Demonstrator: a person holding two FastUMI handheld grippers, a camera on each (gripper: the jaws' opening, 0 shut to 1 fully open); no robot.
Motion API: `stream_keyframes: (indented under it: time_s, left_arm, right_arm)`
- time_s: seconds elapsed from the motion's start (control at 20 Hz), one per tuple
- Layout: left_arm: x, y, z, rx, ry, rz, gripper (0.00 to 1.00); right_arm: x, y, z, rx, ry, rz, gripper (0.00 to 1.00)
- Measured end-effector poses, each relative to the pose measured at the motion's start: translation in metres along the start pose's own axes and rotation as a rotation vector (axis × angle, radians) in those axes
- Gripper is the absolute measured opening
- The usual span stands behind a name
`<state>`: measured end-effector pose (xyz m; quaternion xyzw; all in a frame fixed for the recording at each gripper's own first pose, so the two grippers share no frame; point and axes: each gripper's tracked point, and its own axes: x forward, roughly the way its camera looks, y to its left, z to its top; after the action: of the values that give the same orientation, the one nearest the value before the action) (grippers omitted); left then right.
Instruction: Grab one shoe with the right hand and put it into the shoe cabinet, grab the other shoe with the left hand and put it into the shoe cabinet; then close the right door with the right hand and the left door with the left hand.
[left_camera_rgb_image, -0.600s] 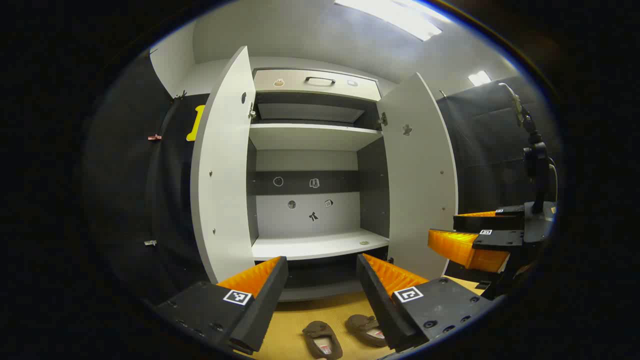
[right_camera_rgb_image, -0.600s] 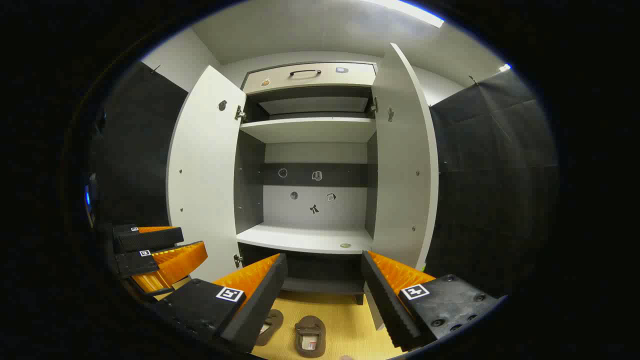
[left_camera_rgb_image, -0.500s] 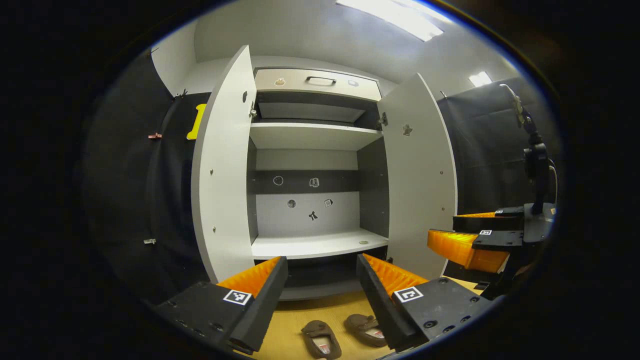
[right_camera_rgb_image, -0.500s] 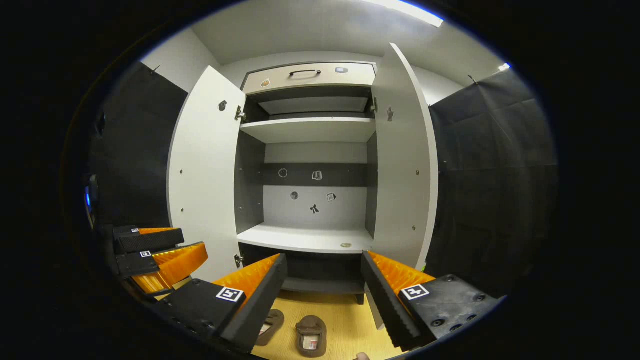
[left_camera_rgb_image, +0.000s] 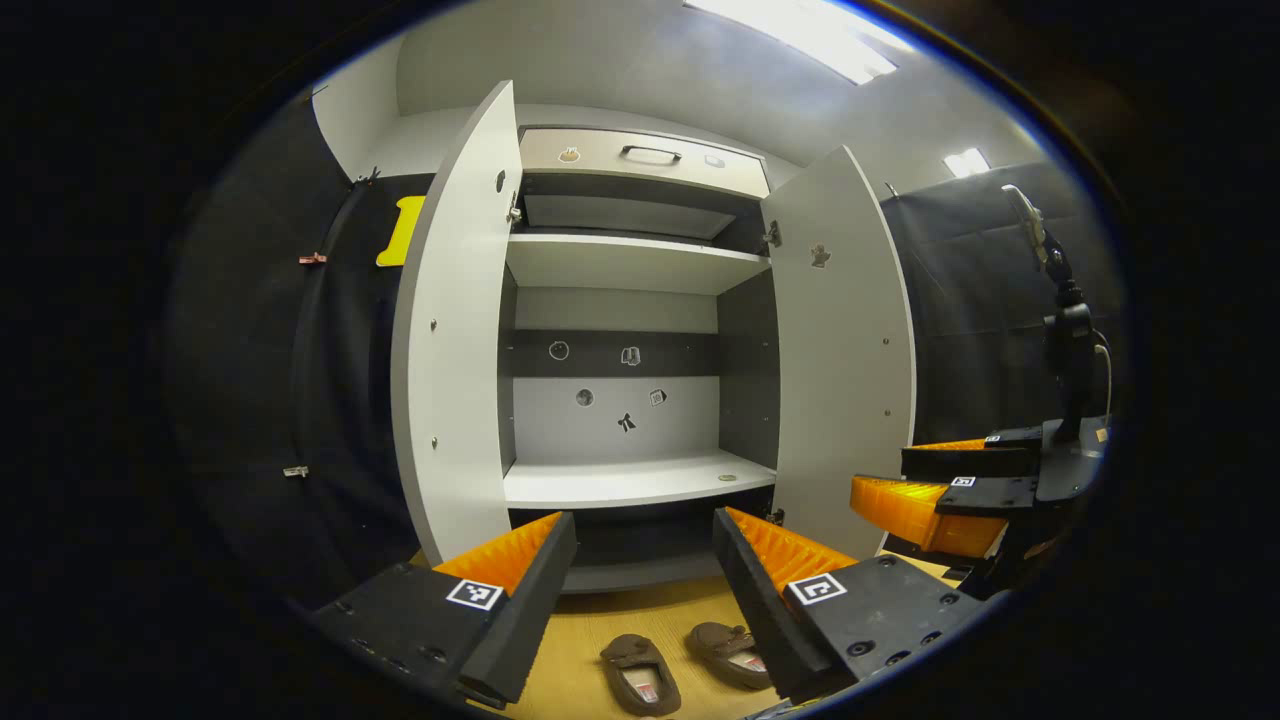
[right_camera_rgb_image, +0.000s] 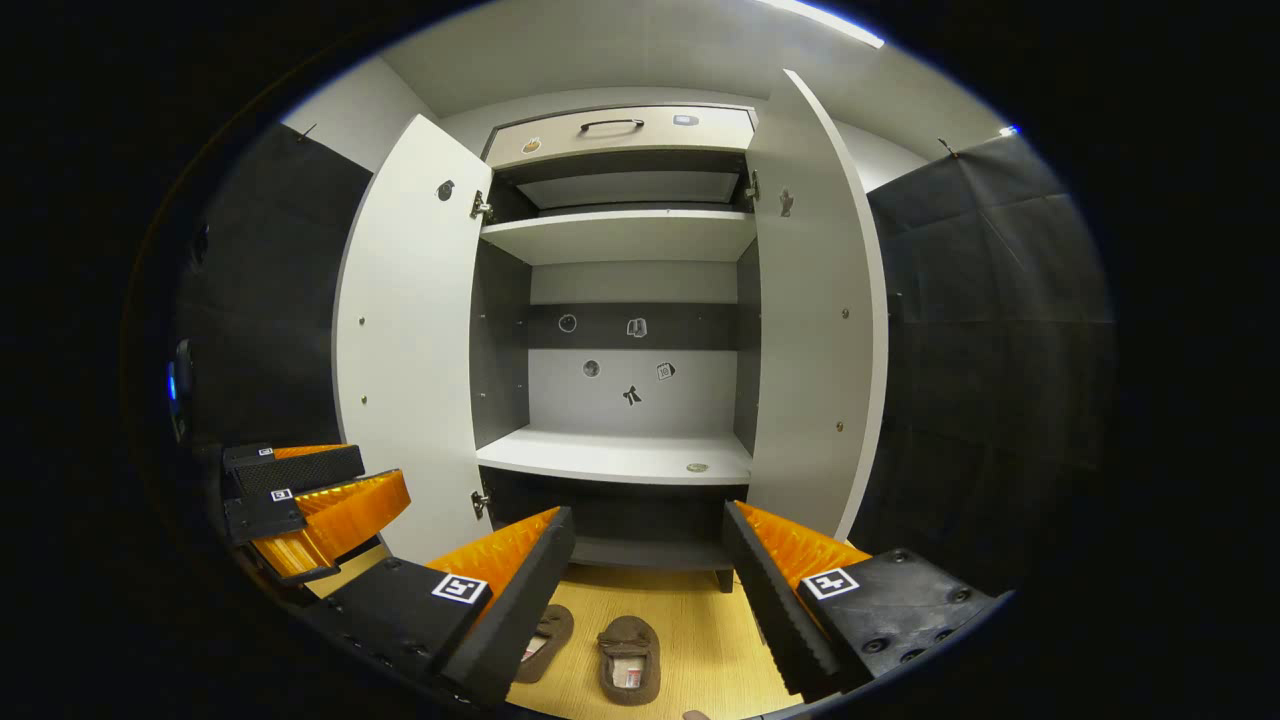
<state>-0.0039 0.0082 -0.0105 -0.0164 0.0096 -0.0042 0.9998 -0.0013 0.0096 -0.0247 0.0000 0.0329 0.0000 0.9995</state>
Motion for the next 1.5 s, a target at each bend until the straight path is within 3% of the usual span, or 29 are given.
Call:
stream_keyframes:
  time_s: [0.15, 0.45, 1.1, 1.3, 1.5]
  left_arm:
    - [-0.001, 0.003, -0.001, -0.008, -0.003, -0.005, 0.88]
    - [-0.003, 0.016, -0.005, 0.000, 0.002, 0.000, 0.88]
    - [0.018, 0.044, -0.022, 0.013, 0.016, 0.068, 0.88]
    - [0.029, 0.043, -0.035, -0.038, 0.042, 0.069, 0.88]
    - [0.045, 0.050, -0.051, -0.037, 0.073, 0.092, 0.88]
  right_arm:
    - [0.002, 0.004, -0.015, -0.004, 0.025, 0.006, 0.98]
    - [0.003, 0.025, -0.085, 0.020, 0.170, 0.045, 0.98]
    - [0.031, 0.048, -0.268, 0.095, 0.515, 0.090, 0.98]
    - [0.041, 0.042, -0.333, 0.110, 0.632, 0.059, 0.95]
    - [0.055, 0.039, -0.374, 0.101, 0.687, 0.053, 0.86]
